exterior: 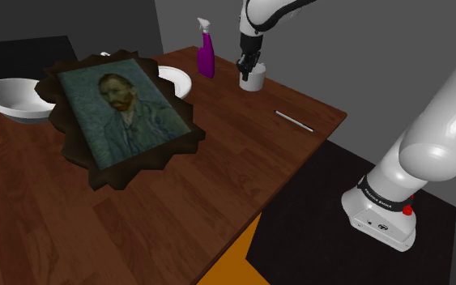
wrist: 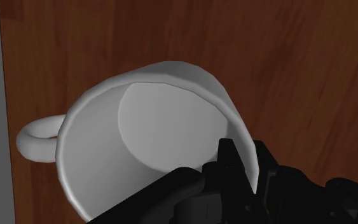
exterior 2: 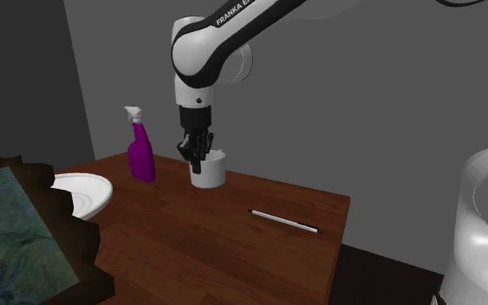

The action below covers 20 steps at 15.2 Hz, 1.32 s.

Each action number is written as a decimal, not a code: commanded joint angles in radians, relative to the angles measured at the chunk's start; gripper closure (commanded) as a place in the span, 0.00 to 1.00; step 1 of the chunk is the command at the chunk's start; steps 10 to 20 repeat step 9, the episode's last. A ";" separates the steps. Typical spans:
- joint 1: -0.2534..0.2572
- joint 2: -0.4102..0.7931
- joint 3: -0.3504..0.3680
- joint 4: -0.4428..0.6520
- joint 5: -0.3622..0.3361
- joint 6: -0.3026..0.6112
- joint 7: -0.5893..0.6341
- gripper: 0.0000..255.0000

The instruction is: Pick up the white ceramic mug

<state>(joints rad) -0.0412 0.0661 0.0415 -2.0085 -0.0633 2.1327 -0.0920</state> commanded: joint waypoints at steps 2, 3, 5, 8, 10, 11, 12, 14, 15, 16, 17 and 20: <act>0.001 -0.011 0.001 0.026 0.002 -0.037 -0.001 1.00; 0.001 -0.015 0.001 0.035 0.003 -0.050 -0.002 1.00; 0.001 -0.023 0.001 0.053 0.004 -0.076 -0.004 1.00; 0.001 -0.030 0.001 0.073 0.005 -0.104 -0.006 1.00; 0.001 -0.030 0.001 0.074 0.005 -0.104 -0.006 1.00; 0.001 -0.030 0.001 0.074 0.005 -0.104 -0.006 1.00; 0.001 -0.030 0.001 0.074 0.005 -0.104 -0.006 1.00; 0.001 -0.030 0.001 0.074 0.005 -0.104 -0.006 1.00; 0.001 -0.030 0.001 0.074 0.005 -0.104 -0.006 1.00; 0.001 -0.030 0.001 0.074 0.005 -0.104 -0.006 1.00; 0.001 -0.030 0.001 0.074 0.005 -0.104 -0.006 1.00; 0.001 -0.030 0.001 0.074 0.005 -0.104 -0.006 1.00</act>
